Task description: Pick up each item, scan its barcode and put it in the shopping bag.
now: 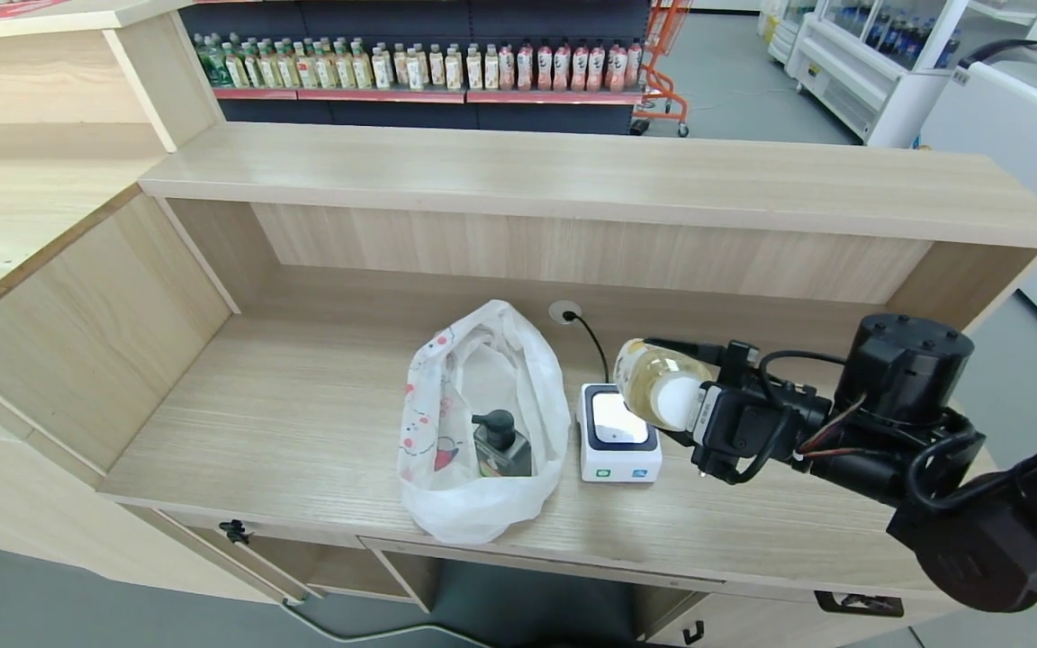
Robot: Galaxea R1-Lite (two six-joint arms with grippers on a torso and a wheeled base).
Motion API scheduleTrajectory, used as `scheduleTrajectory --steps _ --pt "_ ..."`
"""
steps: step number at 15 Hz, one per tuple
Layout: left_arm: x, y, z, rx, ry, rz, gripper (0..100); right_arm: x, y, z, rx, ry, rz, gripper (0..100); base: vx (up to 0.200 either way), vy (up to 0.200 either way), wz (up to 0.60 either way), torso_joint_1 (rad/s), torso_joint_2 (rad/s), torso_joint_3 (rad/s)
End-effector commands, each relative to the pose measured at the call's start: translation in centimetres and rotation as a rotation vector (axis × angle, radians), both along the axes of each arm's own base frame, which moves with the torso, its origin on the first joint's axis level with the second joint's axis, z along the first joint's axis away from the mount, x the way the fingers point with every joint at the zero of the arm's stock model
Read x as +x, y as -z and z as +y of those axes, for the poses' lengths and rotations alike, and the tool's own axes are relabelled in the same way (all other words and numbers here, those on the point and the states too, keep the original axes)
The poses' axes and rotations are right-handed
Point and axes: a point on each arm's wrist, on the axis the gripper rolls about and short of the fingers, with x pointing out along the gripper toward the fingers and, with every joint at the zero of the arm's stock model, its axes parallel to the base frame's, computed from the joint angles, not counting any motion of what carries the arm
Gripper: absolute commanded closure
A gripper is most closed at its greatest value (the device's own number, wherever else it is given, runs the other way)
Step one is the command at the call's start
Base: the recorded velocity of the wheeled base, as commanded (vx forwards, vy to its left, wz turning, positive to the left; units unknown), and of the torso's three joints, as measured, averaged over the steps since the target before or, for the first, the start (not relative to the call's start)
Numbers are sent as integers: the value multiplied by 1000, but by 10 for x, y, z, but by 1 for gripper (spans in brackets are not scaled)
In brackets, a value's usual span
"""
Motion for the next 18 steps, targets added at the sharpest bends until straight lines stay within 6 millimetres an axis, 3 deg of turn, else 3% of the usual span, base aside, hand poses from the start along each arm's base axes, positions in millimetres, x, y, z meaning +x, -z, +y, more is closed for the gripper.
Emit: scheduleTrajectory --steps 1,18 --pt "0 0 0 0 0 0 0 7 10 -3 -15 18 27 100 0 0 0 0 0 0" --pt "0 0 0 0 0 0 0 35 36 3 -51 22 55 100 0 0 0 0 0 0"
